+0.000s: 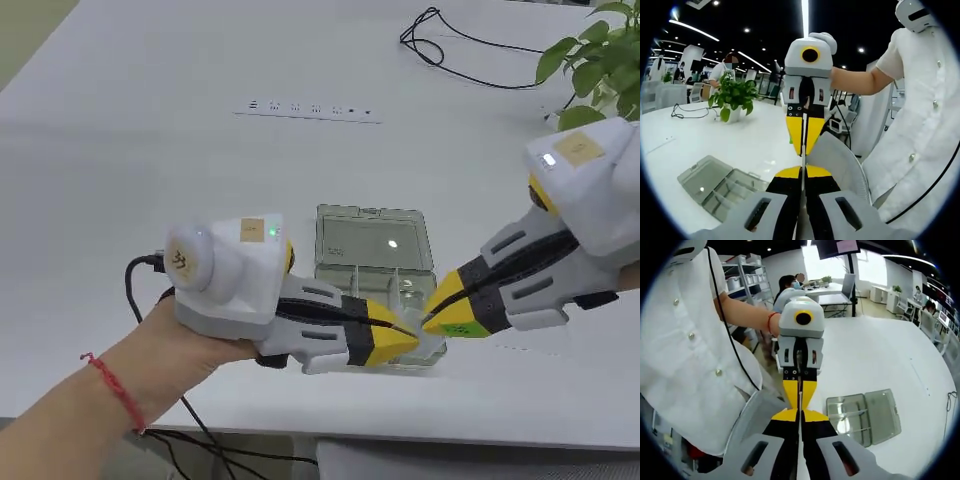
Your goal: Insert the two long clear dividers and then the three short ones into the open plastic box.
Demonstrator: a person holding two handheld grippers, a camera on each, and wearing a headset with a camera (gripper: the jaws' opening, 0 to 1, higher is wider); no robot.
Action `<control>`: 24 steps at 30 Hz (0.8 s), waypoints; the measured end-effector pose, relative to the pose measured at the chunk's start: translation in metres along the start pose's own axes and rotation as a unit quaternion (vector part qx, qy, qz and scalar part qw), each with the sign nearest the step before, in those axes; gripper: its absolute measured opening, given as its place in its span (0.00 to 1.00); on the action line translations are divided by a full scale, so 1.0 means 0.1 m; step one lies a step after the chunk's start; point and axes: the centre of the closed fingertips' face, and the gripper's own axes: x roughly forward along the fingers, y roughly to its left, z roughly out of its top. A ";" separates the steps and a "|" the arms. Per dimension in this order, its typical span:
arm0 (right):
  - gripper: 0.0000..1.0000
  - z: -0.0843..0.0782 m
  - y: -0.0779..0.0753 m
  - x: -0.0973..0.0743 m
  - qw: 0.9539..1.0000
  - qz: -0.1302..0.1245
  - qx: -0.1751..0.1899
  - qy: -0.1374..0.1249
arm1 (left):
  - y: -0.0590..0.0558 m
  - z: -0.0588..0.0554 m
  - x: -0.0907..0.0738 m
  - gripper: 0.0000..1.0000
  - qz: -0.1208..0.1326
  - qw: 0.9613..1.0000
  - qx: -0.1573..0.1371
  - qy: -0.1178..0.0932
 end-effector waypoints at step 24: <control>0.03 0.04 -0.10 -0.03 1.000 -0.016 -0.005 -0.007 | 0.10 -0.12 -0.15 0.04 0.037 0.999 -0.017 0.014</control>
